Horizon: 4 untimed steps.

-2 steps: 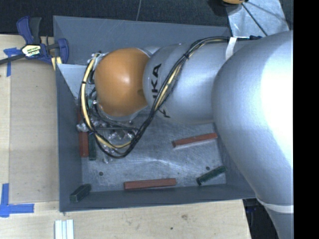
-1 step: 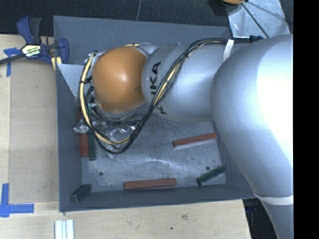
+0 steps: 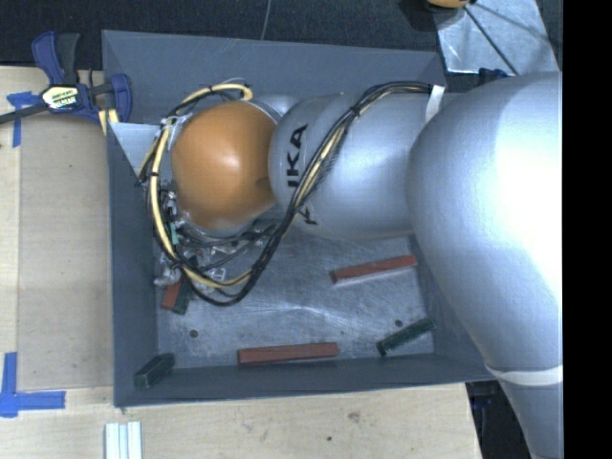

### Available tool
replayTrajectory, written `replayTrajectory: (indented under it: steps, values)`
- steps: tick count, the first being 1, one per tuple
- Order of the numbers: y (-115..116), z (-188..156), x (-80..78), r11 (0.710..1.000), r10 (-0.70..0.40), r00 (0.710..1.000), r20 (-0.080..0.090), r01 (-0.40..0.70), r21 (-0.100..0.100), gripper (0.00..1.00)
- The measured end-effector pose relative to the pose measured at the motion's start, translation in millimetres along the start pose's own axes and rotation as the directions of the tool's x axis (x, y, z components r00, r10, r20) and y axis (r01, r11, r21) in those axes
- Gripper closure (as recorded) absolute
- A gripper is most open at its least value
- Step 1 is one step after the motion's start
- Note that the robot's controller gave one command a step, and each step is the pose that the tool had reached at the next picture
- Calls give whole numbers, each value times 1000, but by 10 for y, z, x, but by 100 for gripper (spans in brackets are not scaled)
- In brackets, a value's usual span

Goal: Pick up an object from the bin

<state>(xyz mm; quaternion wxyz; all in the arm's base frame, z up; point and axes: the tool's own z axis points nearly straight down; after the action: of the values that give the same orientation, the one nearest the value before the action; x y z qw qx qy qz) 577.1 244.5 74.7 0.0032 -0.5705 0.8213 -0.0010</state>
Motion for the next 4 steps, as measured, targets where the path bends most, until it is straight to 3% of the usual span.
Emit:
replayTrajectory:
  steps: [2,4]
  values:
    - [3,-18,2,1000,0,1000,1,0,-1,100]
    - [23,-258,14,1000,2,1000,-5,-2,-9,100]
